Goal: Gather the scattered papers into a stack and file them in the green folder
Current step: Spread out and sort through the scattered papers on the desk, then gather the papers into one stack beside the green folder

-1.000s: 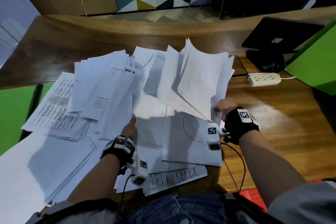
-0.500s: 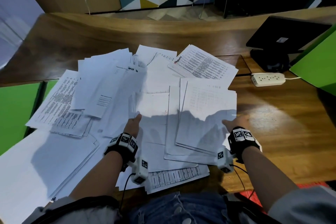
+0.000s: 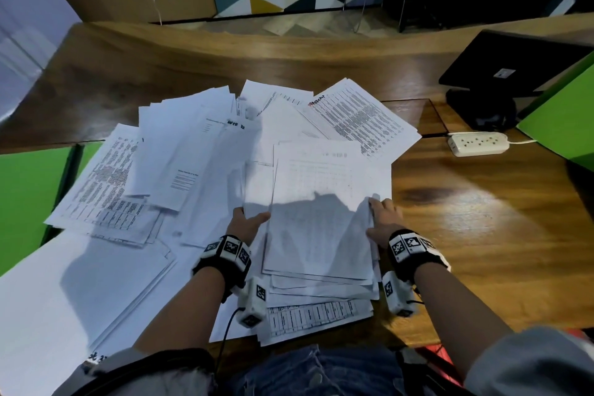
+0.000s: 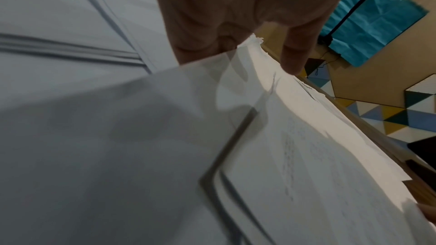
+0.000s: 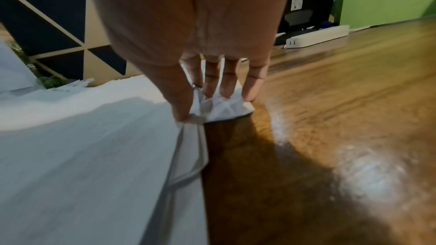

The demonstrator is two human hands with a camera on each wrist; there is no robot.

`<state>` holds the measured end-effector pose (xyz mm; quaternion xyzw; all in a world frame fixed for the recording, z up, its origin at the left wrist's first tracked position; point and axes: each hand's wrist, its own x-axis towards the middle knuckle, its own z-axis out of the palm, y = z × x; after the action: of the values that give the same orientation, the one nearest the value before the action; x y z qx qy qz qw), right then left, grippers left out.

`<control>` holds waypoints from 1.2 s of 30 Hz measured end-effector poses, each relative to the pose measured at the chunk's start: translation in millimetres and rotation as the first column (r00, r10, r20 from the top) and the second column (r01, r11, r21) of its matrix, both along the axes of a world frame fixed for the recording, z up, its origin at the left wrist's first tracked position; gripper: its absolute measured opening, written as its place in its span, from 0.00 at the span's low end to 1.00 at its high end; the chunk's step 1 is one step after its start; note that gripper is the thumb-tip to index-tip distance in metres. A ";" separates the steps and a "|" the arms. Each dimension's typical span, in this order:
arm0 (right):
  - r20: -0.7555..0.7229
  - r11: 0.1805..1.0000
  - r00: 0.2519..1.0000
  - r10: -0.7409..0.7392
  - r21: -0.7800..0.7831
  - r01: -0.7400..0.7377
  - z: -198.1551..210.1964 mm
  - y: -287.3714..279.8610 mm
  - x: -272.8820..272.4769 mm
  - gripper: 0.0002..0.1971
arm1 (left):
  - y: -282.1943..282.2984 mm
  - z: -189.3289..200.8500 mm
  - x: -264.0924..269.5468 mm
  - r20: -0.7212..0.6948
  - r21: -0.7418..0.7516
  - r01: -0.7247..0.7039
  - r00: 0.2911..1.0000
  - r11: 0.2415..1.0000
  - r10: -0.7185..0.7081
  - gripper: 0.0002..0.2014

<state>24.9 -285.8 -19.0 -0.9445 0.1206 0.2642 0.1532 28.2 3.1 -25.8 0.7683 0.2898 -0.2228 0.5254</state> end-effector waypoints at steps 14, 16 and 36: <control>-0.026 0.989 1.000 -0.003 0.144 0.007 -2.4 43.0 5.4 0.35 | 1.7 -4.7 -0.2 -0.004 0.044 0.076 0.997 0.996 -0.076 0.30; -0.018 0.994 1.000 0.007 0.113 -0.005 -2.9 46.0 3.4 0.34 | 2.6 -3.0 -2.2 0.010 0.065 0.129 0.992 0.990 -0.130 0.21; 0.272 0.474 0.705 -0.655 0.874 0.103 125.8 60.5 59.6 0.10 | -19.2 107.7 43.8 0.663 -0.035 -0.009 0.748 0.999 0.030 0.22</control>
<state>84.5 -225.3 106.8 -0.7407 0.1532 -0.0553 0.6518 71.9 -16.1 81.9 0.7863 0.0891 0.0656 0.6078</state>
